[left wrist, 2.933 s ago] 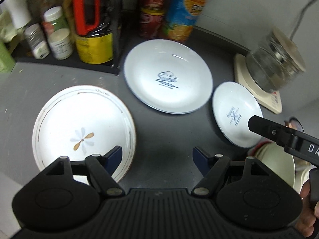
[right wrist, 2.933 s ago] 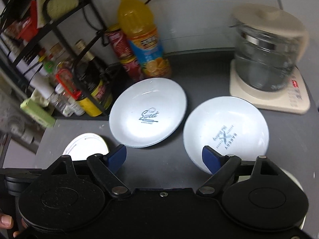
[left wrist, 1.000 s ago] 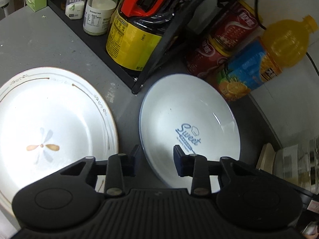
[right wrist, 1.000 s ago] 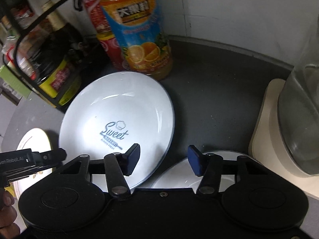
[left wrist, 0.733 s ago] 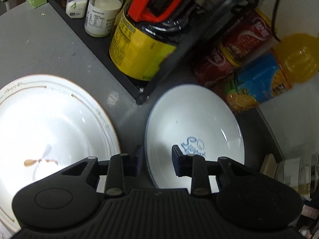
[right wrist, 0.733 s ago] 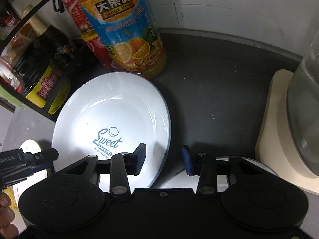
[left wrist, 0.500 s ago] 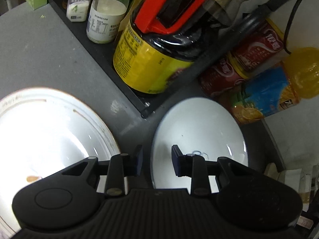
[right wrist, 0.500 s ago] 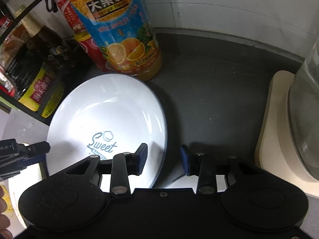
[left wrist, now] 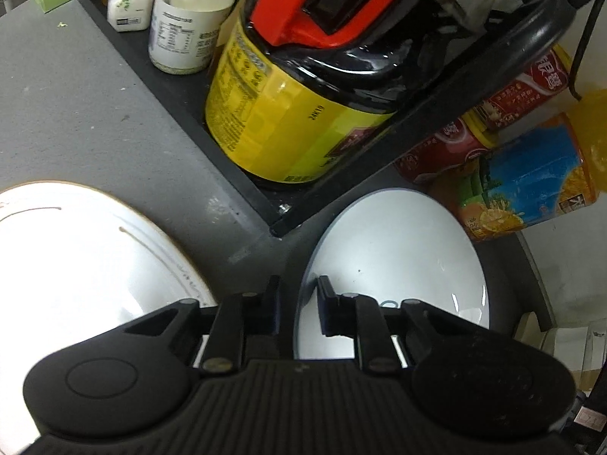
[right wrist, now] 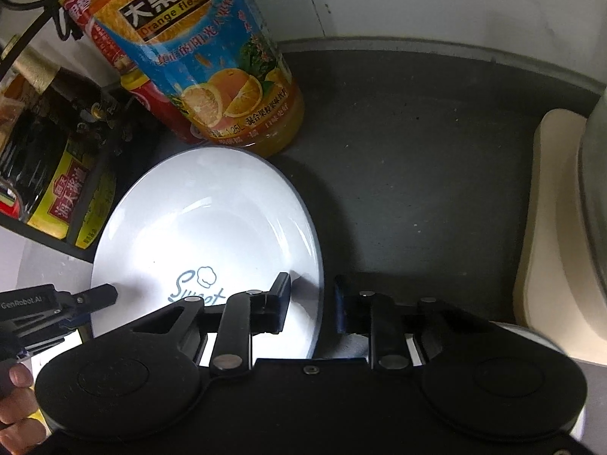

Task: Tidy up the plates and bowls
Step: 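Lift the 'Sweet' plate and carry it over the gold-rimmed plate with both tools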

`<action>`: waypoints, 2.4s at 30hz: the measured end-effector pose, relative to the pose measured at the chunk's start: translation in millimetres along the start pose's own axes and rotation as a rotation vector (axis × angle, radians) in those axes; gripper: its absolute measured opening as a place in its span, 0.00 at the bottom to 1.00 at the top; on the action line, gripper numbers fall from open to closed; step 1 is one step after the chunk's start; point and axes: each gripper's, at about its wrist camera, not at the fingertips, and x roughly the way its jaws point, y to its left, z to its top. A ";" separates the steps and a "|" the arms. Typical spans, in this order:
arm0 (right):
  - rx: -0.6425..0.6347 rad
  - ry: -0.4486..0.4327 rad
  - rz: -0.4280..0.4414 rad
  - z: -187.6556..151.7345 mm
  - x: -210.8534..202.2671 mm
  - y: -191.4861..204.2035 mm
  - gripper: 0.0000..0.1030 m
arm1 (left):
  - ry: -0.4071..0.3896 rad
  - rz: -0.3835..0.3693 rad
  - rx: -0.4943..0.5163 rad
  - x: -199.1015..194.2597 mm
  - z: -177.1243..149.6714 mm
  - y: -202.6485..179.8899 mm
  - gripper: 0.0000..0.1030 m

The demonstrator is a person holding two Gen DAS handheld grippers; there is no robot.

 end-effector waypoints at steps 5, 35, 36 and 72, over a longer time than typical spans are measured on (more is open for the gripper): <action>0.023 0.007 0.017 2.7 3.8 -0.7 0.19 | 0.023 -0.005 -0.008 9.0 2.2 -3.0 0.12; 0.104 -0.093 0.142 -41.6 -71.8 20.0 0.08 | 0.111 -0.132 0.022 -44.5 12.7 30.6 0.06; 0.102 -0.098 0.145 -44.5 -75.2 23.2 0.08 | 0.110 -0.137 0.028 -50.5 13.6 33.7 0.06; 0.121 -0.149 0.164 -132.5 -84.0 116.0 0.09 | 0.314 -0.299 0.139 -92.9 50.6 151.9 0.03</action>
